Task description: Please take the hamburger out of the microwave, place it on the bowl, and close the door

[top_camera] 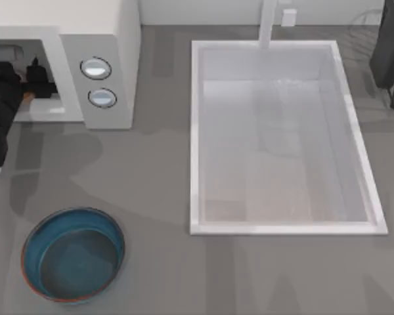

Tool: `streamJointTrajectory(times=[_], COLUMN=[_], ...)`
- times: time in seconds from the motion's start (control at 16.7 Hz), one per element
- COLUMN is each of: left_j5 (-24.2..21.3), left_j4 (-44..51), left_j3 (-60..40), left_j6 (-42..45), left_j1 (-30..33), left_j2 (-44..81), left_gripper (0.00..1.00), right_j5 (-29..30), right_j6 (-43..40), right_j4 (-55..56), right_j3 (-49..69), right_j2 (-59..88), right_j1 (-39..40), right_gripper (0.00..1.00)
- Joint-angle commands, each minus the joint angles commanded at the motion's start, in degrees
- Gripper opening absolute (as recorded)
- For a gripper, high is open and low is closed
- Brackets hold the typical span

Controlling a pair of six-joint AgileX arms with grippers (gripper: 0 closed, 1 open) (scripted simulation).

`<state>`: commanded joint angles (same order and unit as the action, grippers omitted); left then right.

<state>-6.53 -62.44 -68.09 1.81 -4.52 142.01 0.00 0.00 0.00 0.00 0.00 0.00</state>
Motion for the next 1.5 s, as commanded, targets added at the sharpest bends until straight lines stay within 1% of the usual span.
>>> streamJointTrajectory(times=[0.3,0.48,0.6,0.9,1.02,1.2,1.5], left_j5=[-1.12,-1.59,-1.71,-1.63,-1.61,-1.55,-1.41], left_j4=[-12.98,-18.33,-19.78,-19.63,-18.15,-13.06,-1.62], left_j3=[21.69,28.96,30.72,30.50,30.31,30.22,30.30], left_j6=[0.31,0.44,0.48,0.57,0.56,0.59,0.65], left_j1=[-1.23,-1.74,-1.88,-1.56,-1.57,-1.58,-1.62], left_j2=[-7.45,-10.61,-11.48,-11.48,-13.21,-18.42,-29.59], left_gripper=[0.00,0.00,0.00,0.00,0.00,0.00,0.00], right_j5=[0.00,0.00,0.00,0.00,0.00,0.00,0.00], right_j6=[0.00,0.00,0.00,0.00,0.00,0.00,0.00], right_j4=[0.00,0.00,0.00,0.00,0.00,0.00,0.00], right_j3=[0.00,0.00,0.00,0.00,0.00,0.00,0.00], right_j2=[0.00,0.00,0.00,0.00,0.00,0.00,0.00], right_j1=[0.00,0.00,0.00,0.00,0.00,0.00,0.00], right_gripper=[1.00,1.00,1.00,1.00,1.00,1.00,1.00])
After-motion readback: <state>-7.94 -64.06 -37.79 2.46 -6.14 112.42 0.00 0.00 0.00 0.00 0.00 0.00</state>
